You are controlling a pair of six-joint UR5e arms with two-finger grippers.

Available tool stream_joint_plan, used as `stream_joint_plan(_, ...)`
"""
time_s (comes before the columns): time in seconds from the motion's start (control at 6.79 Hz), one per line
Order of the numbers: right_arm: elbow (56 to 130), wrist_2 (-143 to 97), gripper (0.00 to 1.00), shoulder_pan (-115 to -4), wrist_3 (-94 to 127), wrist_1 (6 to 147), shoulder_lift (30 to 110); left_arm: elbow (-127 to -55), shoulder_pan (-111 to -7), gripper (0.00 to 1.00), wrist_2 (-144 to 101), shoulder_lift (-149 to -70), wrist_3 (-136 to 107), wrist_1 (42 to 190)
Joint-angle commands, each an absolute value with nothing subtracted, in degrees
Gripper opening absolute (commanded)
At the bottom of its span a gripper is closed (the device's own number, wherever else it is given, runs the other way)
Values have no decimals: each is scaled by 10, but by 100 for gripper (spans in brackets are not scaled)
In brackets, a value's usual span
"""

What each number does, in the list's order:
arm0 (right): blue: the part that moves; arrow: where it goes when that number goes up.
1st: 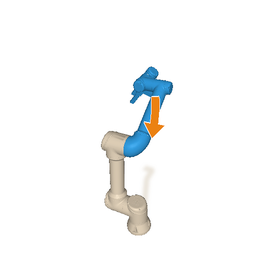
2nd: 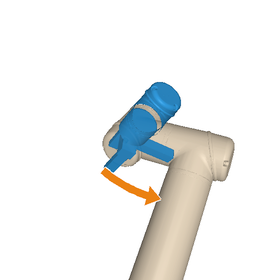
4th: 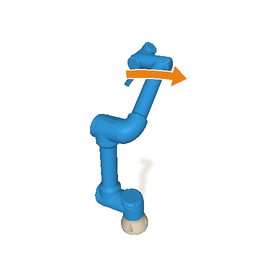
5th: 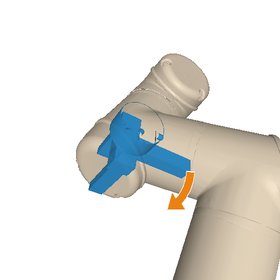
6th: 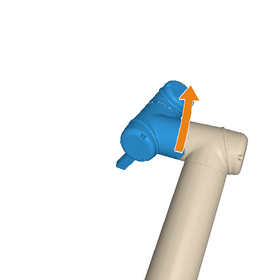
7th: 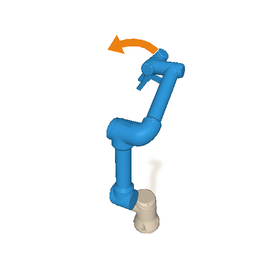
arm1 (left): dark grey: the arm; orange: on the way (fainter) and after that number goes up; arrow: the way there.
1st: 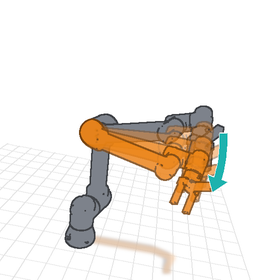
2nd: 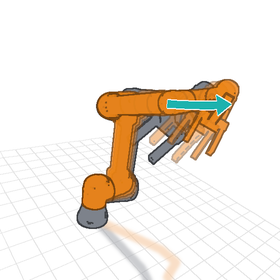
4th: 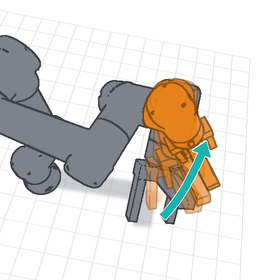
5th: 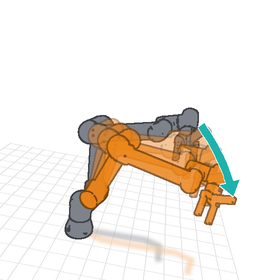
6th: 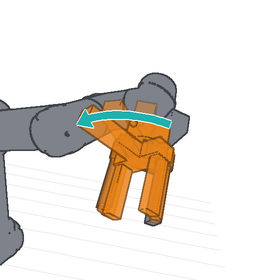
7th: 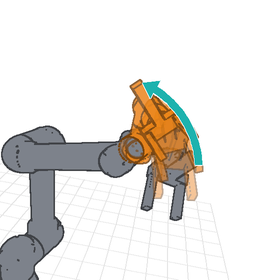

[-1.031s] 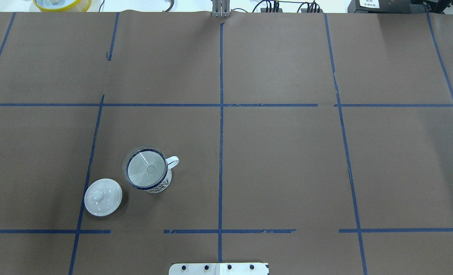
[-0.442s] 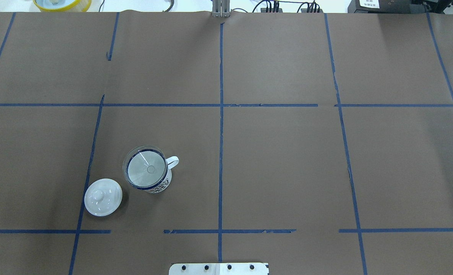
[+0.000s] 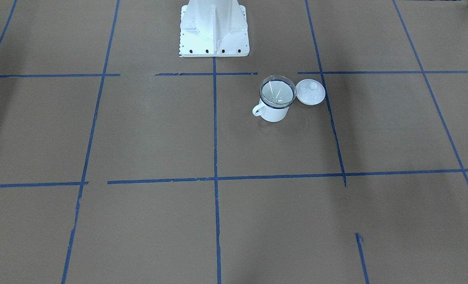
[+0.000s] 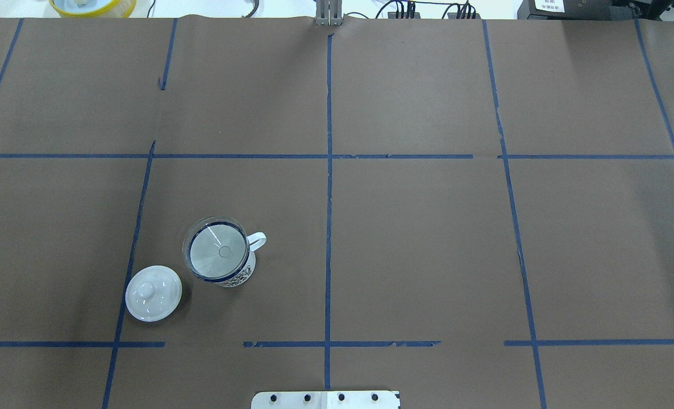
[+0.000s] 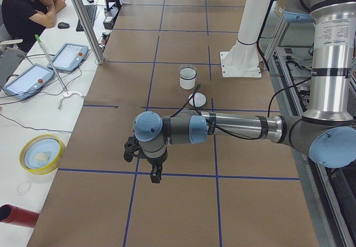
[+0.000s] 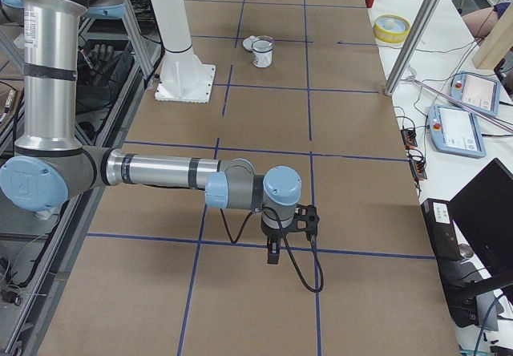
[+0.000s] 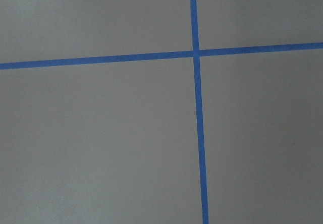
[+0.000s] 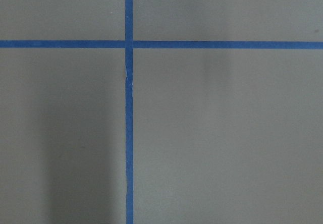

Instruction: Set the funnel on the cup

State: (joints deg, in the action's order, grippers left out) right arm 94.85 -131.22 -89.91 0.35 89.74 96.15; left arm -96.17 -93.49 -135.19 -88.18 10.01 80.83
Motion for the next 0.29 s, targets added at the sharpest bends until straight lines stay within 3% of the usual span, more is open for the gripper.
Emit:
stream_joint_plan(0.0, 948, -1312, 100, -899, 4, 897, 962, -963, -936, 100, -1353, -889, 100, 808)
stream_joint_plan(0.15, 949, -1312, 100, -899, 4, 897, 962, -962, -935, 100, -1351, -889, 100, 809)
